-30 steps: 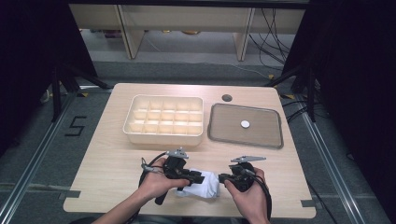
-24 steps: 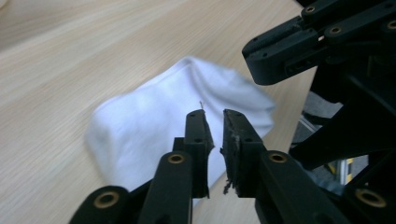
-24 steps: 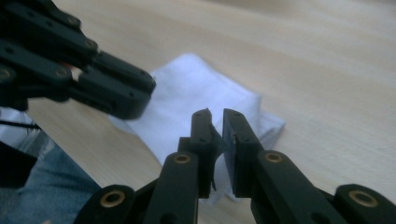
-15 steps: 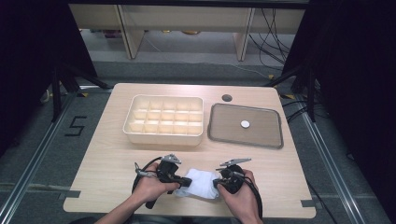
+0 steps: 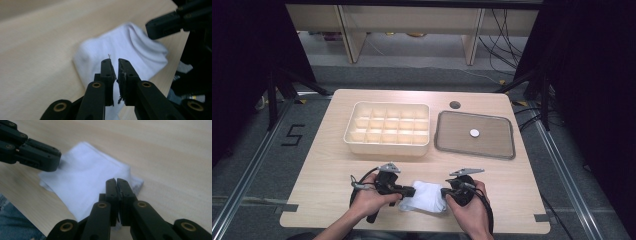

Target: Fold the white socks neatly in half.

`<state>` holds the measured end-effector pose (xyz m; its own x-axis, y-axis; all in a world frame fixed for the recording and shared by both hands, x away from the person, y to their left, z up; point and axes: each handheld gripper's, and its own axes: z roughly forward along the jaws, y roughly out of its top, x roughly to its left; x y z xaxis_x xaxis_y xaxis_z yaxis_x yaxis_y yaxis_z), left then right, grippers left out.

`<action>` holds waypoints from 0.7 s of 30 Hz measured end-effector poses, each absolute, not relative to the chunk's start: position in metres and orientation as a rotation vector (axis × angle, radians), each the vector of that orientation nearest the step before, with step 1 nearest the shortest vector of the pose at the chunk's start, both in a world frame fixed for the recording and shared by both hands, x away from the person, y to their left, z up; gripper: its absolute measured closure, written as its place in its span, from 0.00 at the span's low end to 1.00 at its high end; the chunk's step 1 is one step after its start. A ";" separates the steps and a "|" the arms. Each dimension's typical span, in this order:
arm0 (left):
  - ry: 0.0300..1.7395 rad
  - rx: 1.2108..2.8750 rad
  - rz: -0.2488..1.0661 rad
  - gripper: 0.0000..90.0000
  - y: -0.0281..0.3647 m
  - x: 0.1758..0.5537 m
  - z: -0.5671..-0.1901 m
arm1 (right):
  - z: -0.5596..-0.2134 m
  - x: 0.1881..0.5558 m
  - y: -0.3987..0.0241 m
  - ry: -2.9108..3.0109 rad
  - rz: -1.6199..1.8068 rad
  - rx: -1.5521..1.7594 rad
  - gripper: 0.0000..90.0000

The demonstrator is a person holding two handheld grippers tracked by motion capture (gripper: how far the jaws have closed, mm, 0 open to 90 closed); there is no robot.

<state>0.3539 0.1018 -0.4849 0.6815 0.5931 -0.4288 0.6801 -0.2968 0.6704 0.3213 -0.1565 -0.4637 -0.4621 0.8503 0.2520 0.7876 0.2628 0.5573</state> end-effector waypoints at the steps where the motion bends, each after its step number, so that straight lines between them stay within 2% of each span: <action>1: 0.996 1.982 -0.124 0.89 0.104 0.357 -0.484 | -0.460 0.320 -0.154 2.425 0.987 1.591 1.00; 4: 1.002 1.987 -0.110 0.89 0.101 0.361 -0.486 | -0.463 0.324 -0.145 2.482 0.983 1.573 1.00; 8: 0.965 2.032 -0.145 0.94 0.091 0.361 -0.493 | -0.475 0.325 -0.133 2.550 0.926 1.588 1.00; 15: 1.015 2.070 -0.138 0.97 0.088 0.367 -0.506 | -0.481 0.326 -0.126 2.570 0.928 1.584 1.00; 18: 1.016 2.065 -0.139 0.94 0.088 0.366 -0.507 | -0.482 0.327 -0.123 2.568 0.906 1.610 1.00; 21: 0.990 2.041 -0.118 0.84 0.091 0.366 -0.502 | -0.482 0.328 -0.123 2.567 0.912 1.581 1.00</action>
